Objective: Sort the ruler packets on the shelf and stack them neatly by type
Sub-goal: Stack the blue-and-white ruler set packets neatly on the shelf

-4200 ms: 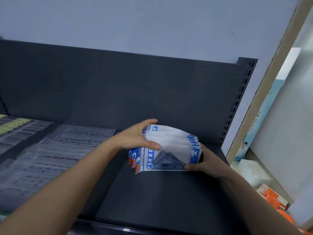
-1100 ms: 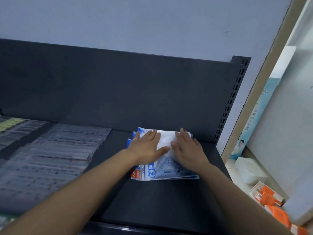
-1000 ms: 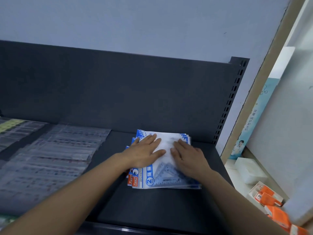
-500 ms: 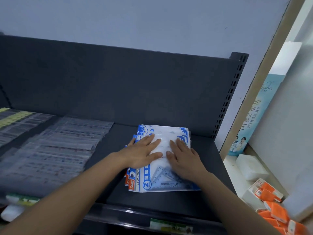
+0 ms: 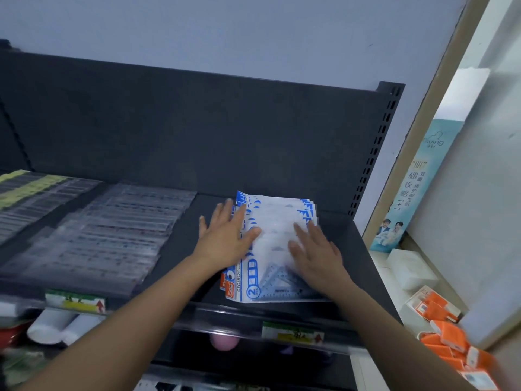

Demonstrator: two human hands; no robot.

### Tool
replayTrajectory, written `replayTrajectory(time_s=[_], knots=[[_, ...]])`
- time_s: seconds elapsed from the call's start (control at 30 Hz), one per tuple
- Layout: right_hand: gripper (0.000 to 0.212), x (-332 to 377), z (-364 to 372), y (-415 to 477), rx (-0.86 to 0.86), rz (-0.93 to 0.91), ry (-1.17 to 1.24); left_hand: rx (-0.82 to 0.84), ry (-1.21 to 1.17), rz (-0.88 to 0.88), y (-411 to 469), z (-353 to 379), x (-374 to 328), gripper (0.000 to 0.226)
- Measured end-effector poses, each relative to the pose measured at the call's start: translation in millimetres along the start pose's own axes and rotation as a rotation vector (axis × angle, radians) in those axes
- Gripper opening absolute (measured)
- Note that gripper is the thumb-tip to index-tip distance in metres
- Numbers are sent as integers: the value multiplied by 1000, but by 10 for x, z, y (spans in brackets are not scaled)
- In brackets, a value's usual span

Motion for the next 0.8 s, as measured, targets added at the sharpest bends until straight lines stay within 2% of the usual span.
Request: replayTrajectory(time_s=[0.07,0.1,0.23,0.33,0.4,0.53,0.7,0.8], knots=[[53,1,-24,-19,-129,97,201,61,-171,-121,-38,27,105,75],[54,18,-28,-40,-126,137,292,115,-247,-129,-46,49,141,74],[55,139,-3,-188,-108,125,391,198,-424,-5,-54,55,133,62],[52,183,27,-275,-76,115,310,278,-259,-2,-6,72,182,74],[51,161,22,-280,-97,127,270,267,-206,-30,12,32,226,74],[47,126,-79,-134,-92,179,339,131,-258,-85,62,-144,194,56],[38,27,-148,131,-126,266,544,209,-400,-93,173,-188,54,28],[38,-13,-177,240,-145,290,657,257,-480,-124,196,-164,-38,29]])
Point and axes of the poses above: each hand's wrist, its own y-axis towards the middle knuckle, its own z-axis out of the palm, x = y × z, the point moved 1 cm from there along y, towards the middle knuckle, and after that the axes turned 10 degrees about -z, right-handed, at the moved point
